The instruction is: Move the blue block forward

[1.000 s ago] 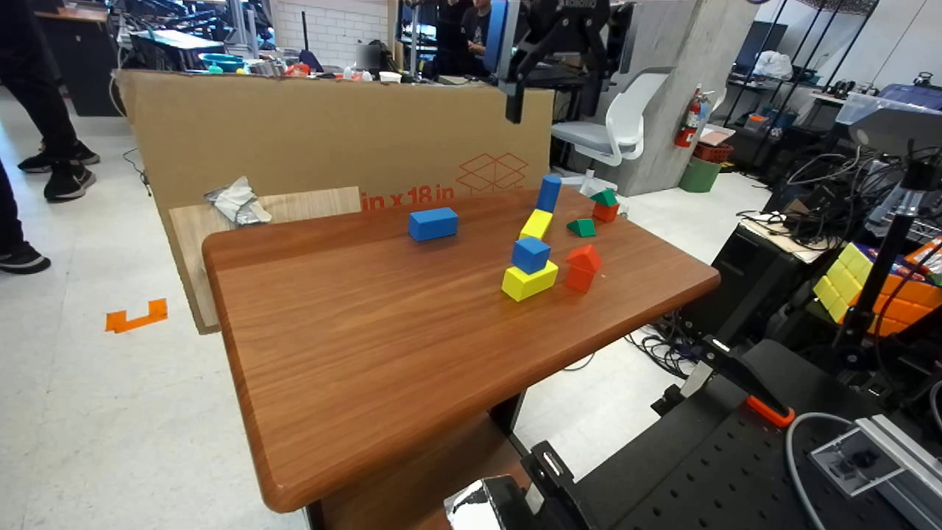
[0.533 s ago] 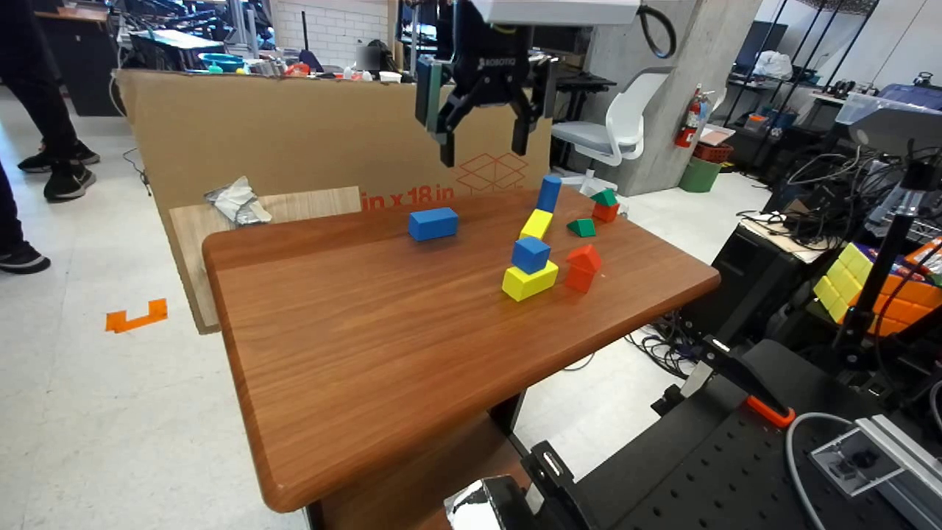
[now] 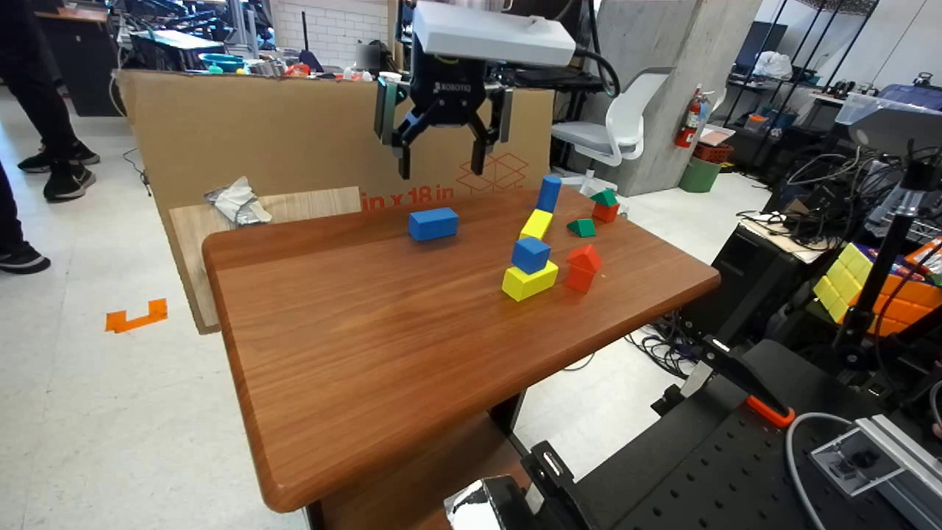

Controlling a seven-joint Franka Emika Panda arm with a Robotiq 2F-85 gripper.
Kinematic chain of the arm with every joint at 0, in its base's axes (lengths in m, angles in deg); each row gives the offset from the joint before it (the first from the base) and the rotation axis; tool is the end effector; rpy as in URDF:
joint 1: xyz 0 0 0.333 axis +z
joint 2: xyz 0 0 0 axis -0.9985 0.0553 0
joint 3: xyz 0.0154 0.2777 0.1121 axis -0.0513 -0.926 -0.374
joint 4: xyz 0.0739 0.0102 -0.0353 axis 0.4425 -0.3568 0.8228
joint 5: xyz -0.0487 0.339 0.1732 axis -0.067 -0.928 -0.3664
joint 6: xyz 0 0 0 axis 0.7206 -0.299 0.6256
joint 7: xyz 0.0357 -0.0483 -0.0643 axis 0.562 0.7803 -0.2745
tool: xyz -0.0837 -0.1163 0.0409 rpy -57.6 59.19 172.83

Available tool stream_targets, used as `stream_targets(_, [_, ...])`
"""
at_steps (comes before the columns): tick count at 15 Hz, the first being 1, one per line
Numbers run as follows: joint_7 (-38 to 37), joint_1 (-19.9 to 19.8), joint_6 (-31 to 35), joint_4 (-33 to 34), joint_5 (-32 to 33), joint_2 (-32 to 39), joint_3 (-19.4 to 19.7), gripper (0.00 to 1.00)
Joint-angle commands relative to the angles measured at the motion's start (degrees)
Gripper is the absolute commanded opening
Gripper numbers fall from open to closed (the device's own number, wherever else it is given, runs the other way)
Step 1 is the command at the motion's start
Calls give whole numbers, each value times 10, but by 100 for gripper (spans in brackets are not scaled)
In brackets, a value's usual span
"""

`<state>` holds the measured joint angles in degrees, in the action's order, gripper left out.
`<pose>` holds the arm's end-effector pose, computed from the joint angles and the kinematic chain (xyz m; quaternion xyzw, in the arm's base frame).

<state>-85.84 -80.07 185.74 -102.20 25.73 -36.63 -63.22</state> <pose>0.6411 0.0799 0.1966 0.9974 -0.0610 0.0287 0.0264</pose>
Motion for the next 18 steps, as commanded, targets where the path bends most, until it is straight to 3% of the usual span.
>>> stream_targets(1, [13,3,-25,59,-22,46,4,100])
stream_targets(17, [10,13,-152,180,-5,156,21,100])
stream_targets(18, [10,15,-157,187,-2,160,22,75])
